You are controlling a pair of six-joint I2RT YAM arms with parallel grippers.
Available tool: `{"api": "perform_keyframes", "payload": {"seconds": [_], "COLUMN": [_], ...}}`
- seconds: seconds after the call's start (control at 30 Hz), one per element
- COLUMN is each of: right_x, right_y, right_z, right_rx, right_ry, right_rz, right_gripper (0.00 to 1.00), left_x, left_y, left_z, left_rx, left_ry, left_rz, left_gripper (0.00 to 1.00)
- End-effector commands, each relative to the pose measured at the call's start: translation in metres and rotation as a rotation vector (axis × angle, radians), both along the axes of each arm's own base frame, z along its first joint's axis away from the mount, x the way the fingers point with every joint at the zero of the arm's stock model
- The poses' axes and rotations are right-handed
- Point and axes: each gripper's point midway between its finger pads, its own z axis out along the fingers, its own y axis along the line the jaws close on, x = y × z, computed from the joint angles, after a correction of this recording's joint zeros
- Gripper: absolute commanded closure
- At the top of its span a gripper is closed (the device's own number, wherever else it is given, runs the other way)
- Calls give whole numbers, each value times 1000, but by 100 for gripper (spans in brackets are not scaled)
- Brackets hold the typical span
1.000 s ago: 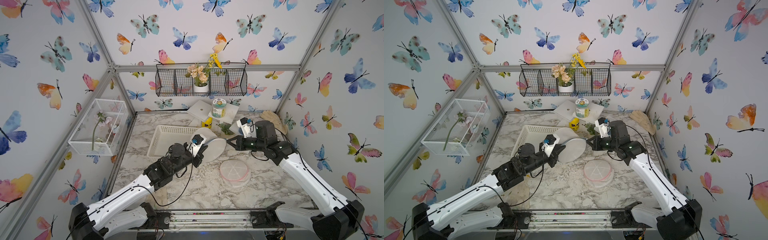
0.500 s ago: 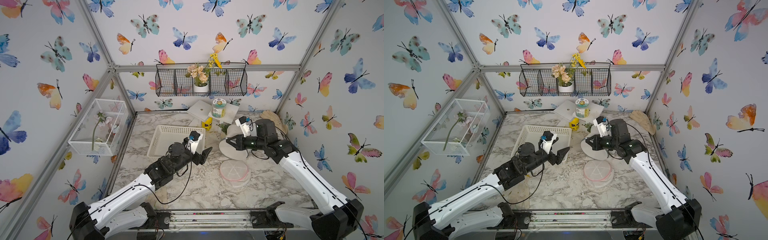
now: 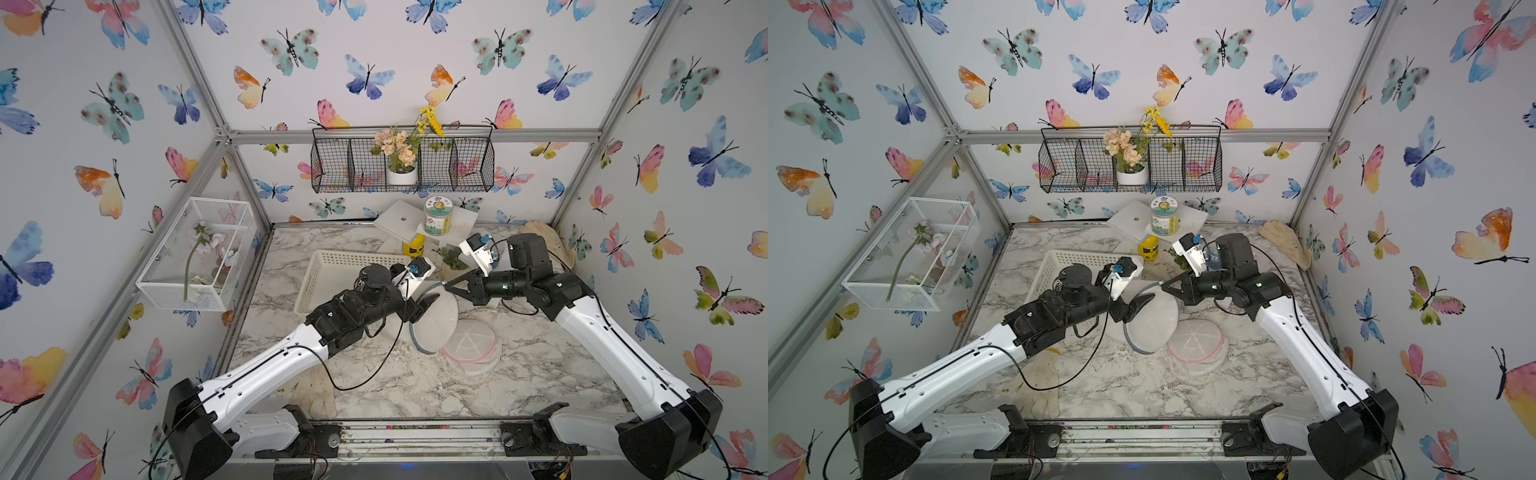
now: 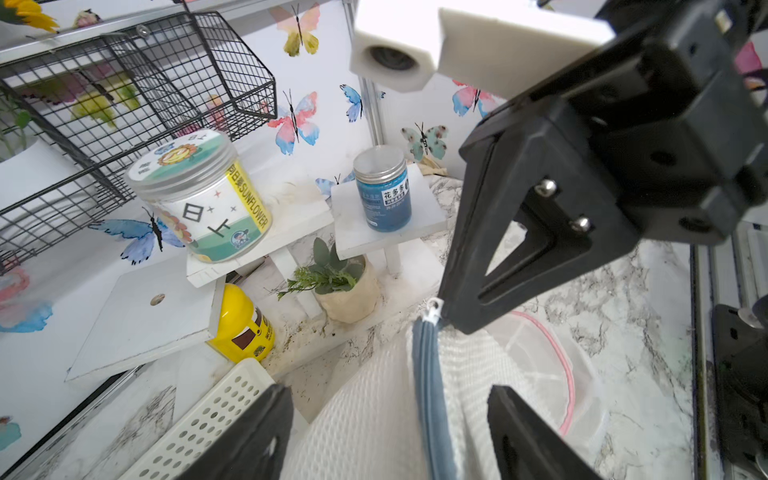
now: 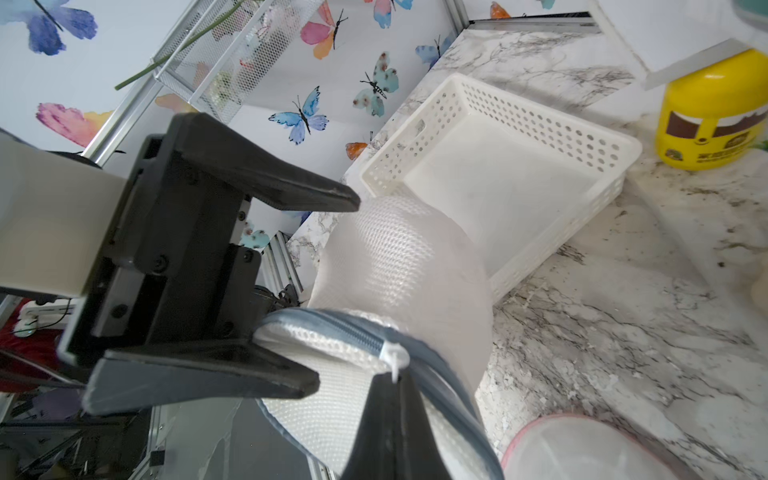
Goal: Turn the laundry bag inside out
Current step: Zip the zipper on the laundry bag.
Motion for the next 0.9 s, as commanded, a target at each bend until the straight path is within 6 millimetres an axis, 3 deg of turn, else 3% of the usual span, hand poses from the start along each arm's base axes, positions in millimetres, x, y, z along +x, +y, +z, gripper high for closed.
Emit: {"api": "perform_keyframes", "payload": {"seconds": [0.0,0.2,0.37,0.53,0.73,0.87], "right_x": [-15,-20,-1,15,40,41], "right_y": [7,5,-6,-15,-51,-61], "right_z": [24,30,28,23,-11,-34], "right_rx": [81,96,30,-28,-155,-162], "right_ry": [-36,-56,-69,-30,43,114], "right_rz": [95,91,-55,-163,-405,-444], "right_gripper": [98,98,98,98,98,98], "left_x": [-16,-11,-10,-14,-15,-14], "left_y": [-10,-13,-13,-10,5,22], "left_z": [-13,-13,-4,-3,0,9], "left_rx": [51,17,-24,-49,-94,-193], "left_ry": [33,57,49,60,63,50], "left_rz": [-122,-97,-89,-84,-21,58], "left_gripper": [28,61,99,100,100,100]}}
